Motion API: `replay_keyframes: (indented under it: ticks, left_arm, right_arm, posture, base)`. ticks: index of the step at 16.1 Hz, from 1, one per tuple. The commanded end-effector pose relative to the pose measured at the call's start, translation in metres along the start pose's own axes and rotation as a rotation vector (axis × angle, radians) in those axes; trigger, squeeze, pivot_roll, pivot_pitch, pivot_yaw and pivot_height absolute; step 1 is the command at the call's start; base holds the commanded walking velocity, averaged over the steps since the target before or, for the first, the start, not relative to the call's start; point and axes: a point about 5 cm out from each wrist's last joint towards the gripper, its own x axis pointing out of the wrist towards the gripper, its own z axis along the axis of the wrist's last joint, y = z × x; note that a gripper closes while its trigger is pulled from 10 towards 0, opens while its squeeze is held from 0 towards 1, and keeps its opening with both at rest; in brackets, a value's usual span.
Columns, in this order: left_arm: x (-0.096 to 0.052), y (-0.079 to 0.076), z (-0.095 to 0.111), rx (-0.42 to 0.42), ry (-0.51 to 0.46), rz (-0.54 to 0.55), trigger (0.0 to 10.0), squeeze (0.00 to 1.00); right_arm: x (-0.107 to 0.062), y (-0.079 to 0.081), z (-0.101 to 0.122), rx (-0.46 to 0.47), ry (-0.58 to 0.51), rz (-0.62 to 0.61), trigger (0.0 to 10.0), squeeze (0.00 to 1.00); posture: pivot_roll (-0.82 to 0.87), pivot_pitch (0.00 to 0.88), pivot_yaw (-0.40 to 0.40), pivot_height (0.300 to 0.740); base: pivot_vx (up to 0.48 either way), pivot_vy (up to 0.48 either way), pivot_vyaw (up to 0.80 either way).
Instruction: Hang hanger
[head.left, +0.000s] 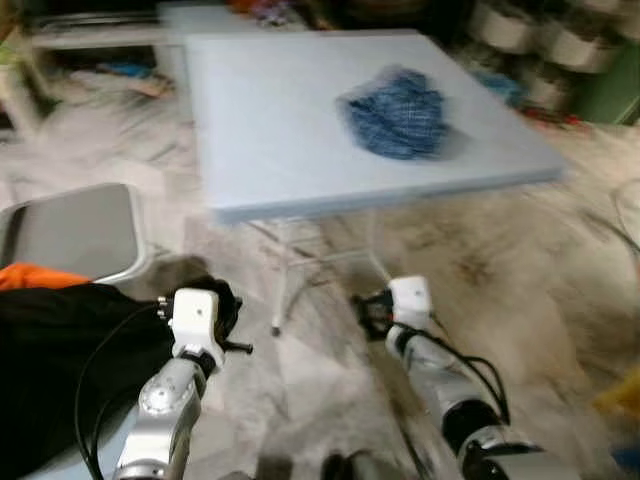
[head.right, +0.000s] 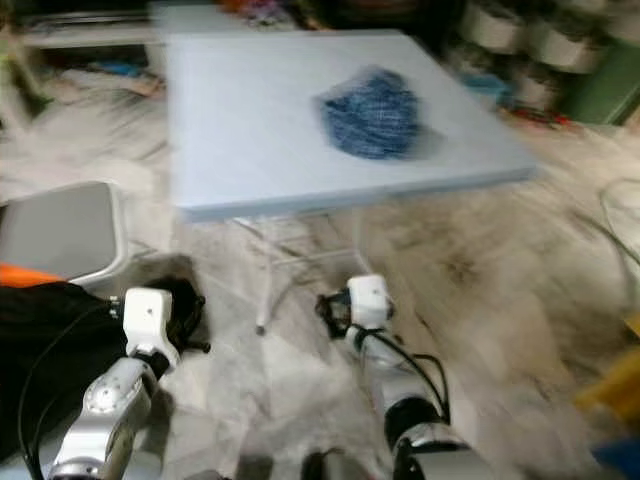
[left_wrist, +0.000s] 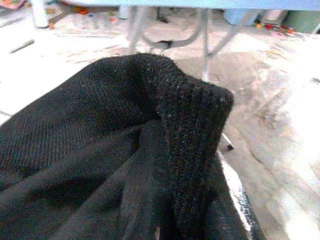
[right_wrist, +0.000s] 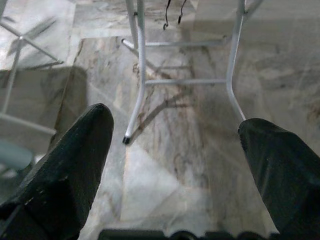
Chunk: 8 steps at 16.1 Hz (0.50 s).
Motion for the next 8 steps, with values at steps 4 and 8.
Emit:
replay_keyframes:
  ticks: [4, 8]
  left_arm:
    - [0.004, -0.005, 0.004, 0.009, -0.009, -0.017, 10.0, 0.0]
    - [0.005, -0.002, 0.002, 0.0, -0.013, 0.016, 10.0, 0.0]
  right_arm:
    - [0.002, -0.004, 0.006, -0.015, -0.002, -0.008, 10.0, 0.0]
    - [0.005, 0.006, 0.011, -0.079, -0.016, 0.045, 10.0, 0.0]
  posture:
    - [0.06, 0.115, -0.018, 0.74]
    - [0.06, 0.102, -0.039, 0.74]
  base:
    - [0.0, -0.334, -0.8]
    - [0.0, 0.0, -0.26]
